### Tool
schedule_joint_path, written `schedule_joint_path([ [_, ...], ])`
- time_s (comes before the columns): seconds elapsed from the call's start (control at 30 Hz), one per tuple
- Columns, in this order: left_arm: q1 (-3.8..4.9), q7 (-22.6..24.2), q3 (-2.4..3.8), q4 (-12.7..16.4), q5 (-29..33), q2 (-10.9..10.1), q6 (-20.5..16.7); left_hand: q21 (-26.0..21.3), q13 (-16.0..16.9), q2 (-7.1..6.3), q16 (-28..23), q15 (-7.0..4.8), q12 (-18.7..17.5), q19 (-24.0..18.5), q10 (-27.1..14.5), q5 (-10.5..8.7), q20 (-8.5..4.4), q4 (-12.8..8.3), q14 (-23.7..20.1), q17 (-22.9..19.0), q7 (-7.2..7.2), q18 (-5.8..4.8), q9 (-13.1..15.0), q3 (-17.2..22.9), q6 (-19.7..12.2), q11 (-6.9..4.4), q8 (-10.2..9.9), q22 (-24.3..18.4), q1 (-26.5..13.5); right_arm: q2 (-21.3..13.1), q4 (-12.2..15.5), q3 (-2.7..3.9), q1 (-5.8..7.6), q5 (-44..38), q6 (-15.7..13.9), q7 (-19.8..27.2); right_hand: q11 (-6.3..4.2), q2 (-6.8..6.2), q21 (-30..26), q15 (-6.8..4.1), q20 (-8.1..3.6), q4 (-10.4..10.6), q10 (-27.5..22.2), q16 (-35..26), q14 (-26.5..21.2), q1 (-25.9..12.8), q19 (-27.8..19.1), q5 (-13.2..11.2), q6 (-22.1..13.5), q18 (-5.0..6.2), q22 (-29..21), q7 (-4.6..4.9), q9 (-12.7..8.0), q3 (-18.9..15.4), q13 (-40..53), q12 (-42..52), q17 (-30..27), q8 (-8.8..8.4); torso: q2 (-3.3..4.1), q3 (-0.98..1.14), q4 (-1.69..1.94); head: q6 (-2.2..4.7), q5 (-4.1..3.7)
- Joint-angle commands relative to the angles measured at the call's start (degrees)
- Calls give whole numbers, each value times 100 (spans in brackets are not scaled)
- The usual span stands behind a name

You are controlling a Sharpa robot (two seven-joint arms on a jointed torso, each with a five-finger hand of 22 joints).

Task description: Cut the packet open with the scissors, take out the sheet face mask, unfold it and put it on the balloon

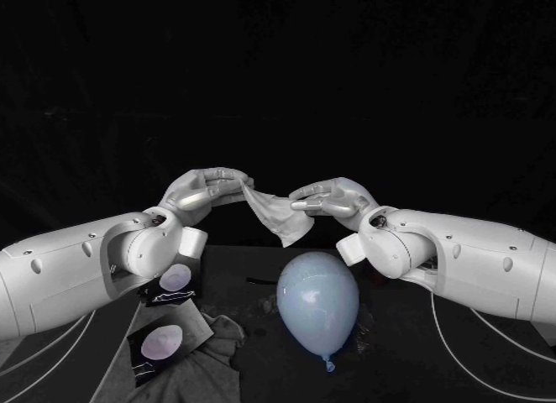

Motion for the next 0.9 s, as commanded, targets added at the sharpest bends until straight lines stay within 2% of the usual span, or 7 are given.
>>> schedule_joint_path([
  [0.03, 2, 79, 8, -16, 69, 12, -62, 40, 4, 14, 40, -8, 22, 72, 35, 23, -5, 9, 28, -3, 106, 50, 6, -42, 24, -9, 29, 16, -42, -3, 7, 6, 7, -127, 32, -2, -23, 238, 44, -8, 9, -722, -9, -6, 49, 13, -56, 22, 45, 90, 36, -8, -9, 769, 332, 18, 15, -36, -5, 0, 0, -11, -3],
  [0.33, 2, -7, 7, -53, 77, 21, -203, 149, -1, 22, 83, -27, 17, 364, 45, 24, -24, -19, 111, 11, 120, 103, -28, -61, 8, -11, 10, 59, -39, -18, 39, 7, 16, -131, 15, 8, -23, 238, 44, -8, 9, -722, -9, -6, 49, 13, -56, 22, 45, 90, 36, -8, -9, 769, 332, 18, 15, -36, -5, 0, 1, -2, -9],
  [0.53, -7, -92, 2, -94, 78, 42, -250, 211, -3, 14, 108, -33, 6, 465, 36, 25, -38, -54, 162, 17, 139, 159, -68, -84, -19, -3, -26, 80, -32, -18, 44, 11, 74, -121, 3, 11, -23, 222, 110, -8, 10, -723, -15, -9, 48, -4, -110, 21, 52, 91, 117, -8, -23, 822, 359, 17, 27, -46, -6, -1, 1, 0, -22],
  [0.63, -32, -136, -3, -115, 78, 49, -246, 249, -5, 13, 111, -30, -12, 489, 9, 26, -43, -153, 176, 12, 171, 197, -160, -52, -162, 14, -160, 93, 40, -16, 44, 13, 107, -120, -3, 11, -24, 214, 135, -11, 13, -723, -16, -10, 48, -9, -133, 21, 55, 89, 149, -9, -28, 845, 370, 17, 32, -50, -7, -2, 3, 8, -31],
  [0.73, -87, -190, -10, -146, 78, 59, -220, 310, -5, 10, 122, -27, -24, 483, -20, 27, -41, -308, 219, 2, 169, 218, -349, 8, -350, 24, -395, 119, 114, -12, 47, 16, 151, -121, -10, 10, -24, 214, 135, -11, 13, -723, -16, -10, 48, -9, -133, 21, 55, 89, 149, -9, -28, 845, 370, 17, 32, -50, -6, -2, 4, 14, -50],
  [0.9, -171, -251, -15, -189, 78, 74, -162, 378, -3, 1, 129, -31, -21, 493, -24, 25, -51, -401, 253, -8, 133, 238, -474, 2, -437, 22, -522, 150, 126, 1, 39, 19, 198, -122, -23, 8, -24, 214, 135, -11, 13, -723, -16, -10, 48, -9, -133, 21, 55, 89, 149, -9, -28, 845, 370, 17, 32, -50, 0, -2, 3, 21, -64],
])
